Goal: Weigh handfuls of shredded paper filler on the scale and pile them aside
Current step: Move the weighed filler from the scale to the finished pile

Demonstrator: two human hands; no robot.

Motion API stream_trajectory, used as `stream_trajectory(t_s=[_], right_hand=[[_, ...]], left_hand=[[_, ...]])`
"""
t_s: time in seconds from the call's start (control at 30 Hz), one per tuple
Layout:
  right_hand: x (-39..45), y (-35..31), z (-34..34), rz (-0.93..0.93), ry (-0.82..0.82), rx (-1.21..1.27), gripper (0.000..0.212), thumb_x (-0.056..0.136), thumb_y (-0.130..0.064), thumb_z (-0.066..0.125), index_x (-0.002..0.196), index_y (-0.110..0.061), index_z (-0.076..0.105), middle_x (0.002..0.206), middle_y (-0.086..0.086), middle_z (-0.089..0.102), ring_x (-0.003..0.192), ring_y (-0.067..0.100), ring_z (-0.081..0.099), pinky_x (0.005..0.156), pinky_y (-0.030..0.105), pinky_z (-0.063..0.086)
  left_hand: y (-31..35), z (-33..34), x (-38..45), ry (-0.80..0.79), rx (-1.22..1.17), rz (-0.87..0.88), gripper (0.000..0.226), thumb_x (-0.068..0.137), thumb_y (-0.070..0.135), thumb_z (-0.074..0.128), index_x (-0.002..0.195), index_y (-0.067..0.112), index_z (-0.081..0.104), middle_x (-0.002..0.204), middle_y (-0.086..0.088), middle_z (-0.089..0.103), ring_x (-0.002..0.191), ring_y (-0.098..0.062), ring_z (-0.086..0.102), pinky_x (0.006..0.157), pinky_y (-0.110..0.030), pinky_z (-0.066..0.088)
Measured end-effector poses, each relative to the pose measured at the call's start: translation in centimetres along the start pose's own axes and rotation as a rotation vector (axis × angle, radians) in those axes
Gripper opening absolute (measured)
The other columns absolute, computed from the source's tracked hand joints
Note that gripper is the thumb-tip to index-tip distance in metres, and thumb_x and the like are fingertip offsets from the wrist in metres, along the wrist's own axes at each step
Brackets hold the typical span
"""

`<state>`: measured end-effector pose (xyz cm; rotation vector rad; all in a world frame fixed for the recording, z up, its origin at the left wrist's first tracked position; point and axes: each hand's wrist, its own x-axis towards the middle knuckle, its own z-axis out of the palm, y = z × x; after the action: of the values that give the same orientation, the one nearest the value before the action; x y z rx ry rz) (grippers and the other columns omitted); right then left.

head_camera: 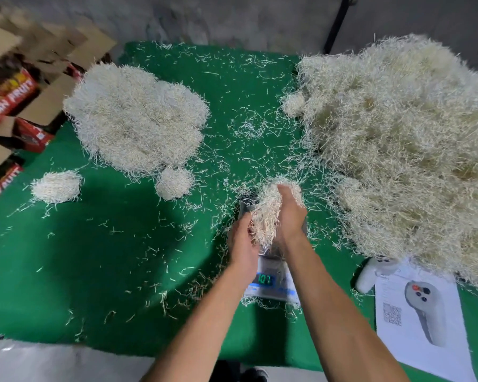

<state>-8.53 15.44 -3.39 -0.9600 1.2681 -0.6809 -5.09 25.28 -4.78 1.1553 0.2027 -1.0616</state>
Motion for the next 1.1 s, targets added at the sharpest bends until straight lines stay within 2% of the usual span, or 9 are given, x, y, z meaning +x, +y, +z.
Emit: stream_trajectory(t_s=[0.03, 0.13, 0.23, 0.33, 0.43, 0.57, 0.73, 0.9, 1.1], right_hand=[[-0.5, -0.3, 1.1, 0.009, -0.018, 0.012, 0.086, 0.069, -0.062, 0.073, 0.112, 0.012, 0.065, 0.091, 0.034, 0.064, 0.078, 0.051, 0.059, 0.073, 0.053, 0.054], [-3.0, -0.4, 4.8, -0.189, -0.163, -0.123, 0.045, 0.087, -0.061, 0.069, 0.076, -0.017, 0.068, 0.070, 0.007, 0.065, 0.059, 0.020, 0.056, 0.059, 0.034, 0.047], [-3.7, -0.7, 6.7, -0.632, -0.309, -0.700, 0.062, 0.106, -0.059, 0.033, 0.127, -0.013, 0.069, 0.133, 0.009, 0.065, 0.124, 0.015, 0.055, 0.112, 0.036, 0.040], [-2.9, -2.1, 9.2, -0.796, -0.393, -0.768, 0.051, 0.110, -0.041, 0.036, 0.141, -0.007, 0.057, 0.159, 0.003, 0.042, 0.147, 0.012, 0.033, 0.126, 0.032, 0.022], [-3.1, -2.5, 12.8, -0.783, -0.429, -0.625, 0.040, 0.104, -0.030, 0.051, 0.139, -0.011, 0.057, 0.157, -0.002, 0.044, 0.142, 0.008, 0.040, 0.124, 0.031, 0.028], [-0.2, -3.9, 13.8, -0.532, -0.299, -0.499, 0.044, 0.107, -0.044, 0.048, 0.146, -0.024, 0.052, 0.155, -0.008, 0.047, 0.142, 0.009, 0.041, 0.122, 0.048, 0.033], [-2.0, -0.8, 16.7, -0.833, -0.485, -0.593, 0.054, 0.110, -0.040, 0.027, 0.145, -0.010, 0.055, 0.161, -0.005, 0.042, 0.150, 0.006, 0.032, 0.126, 0.036, 0.027], [0.9, -3.9, 18.3, -1.083, -0.487, -0.802, 0.052, 0.105, -0.050, 0.036, 0.137, -0.021, 0.065, 0.145, -0.004, 0.060, 0.139, 0.008, 0.048, 0.123, 0.044, 0.029], [-1.0, -1.1, 21.9, -0.975, -0.324, -0.481, 0.031, 0.102, -0.029, 0.055, 0.116, -0.010, 0.075, 0.124, 0.000, 0.067, 0.120, 0.014, 0.057, 0.107, 0.030, 0.044]], left_hand=[[0.6, 0.2, 0.1, -0.054, -0.078, -0.056, 0.032, 0.094, 0.053, 0.061, 0.120, 0.035, 0.065, 0.120, 0.012, 0.064, 0.107, -0.010, 0.061, 0.102, -0.036, 0.041], [4.4, 1.4, 1.2, -0.077, -0.139, -0.093, 0.056, 0.093, 0.066, 0.054, 0.118, 0.018, 0.072, 0.119, -0.009, 0.071, 0.106, -0.023, 0.069, 0.093, -0.036, 0.052], [10.1, 0.2, 3.6, 0.089, -0.048, -0.040, 0.051, 0.099, 0.053, 0.049, 0.122, 0.009, 0.066, 0.121, -0.016, 0.067, 0.111, -0.029, 0.066, 0.102, -0.045, 0.051], [13.8, -1.4, 4.7, 0.121, -0.096, -0.053, 0.041, 0.104, 0.039, 0.044, 0.124, 0.007, 0.062, 0.116, -0.014, 0.066, 0.105, -0.021, 0.068, 0.093, -0.038, 0.057], [14.0, -1.6, 5.4, -0.039, -0.040, -0.083, 0.032, 0.111, 0.024, 0.036, 0.126, 0.007, 0.057, 0.105, 0.003, 0.062, 0.083, 0.010, 0.064, 0.081, -0.014, 0.051], [18.1, -1.6, 4.4, -0.115, 0.267, -0.152, 0.050, 0.099, 0.046, 0.055, 0.138, 0.015, 0.052, 0.137, -0.010, 0.058, 0.125, -0.020, 0.054, 0.096, -0.030, 0.046], [22.9, -3.3, 6.7, -0.032, -0.097, -0.177, 0.055, 0.102, 0.056, 0.044, 0.093, 0.006, 0.065, 0.068, -0.013, 0.074, 0.067, -0.028, 0.074, 0.058, -0.031, 0.055], [22.1, -4.3, 6.7, -0.293, 0.098, -0.287, 0.030, 0.101, 0.034, 0.055, 0.098, 0.007, 0.068, 0.088, -0.009, 0.073, 0.084, -0.021, 0.072, 0.080, -0.035, 0.060], [25.8, -6.0, 10.1, -0.015, -0.115, -0.177, 0.054, 0.097, 0.057, 0.049, 0.118, 0.010, 0.064, 0.094, -0.015, 0.074, 0.086, -0.030, 0.073, 0.083, -0.042, 0.056]])
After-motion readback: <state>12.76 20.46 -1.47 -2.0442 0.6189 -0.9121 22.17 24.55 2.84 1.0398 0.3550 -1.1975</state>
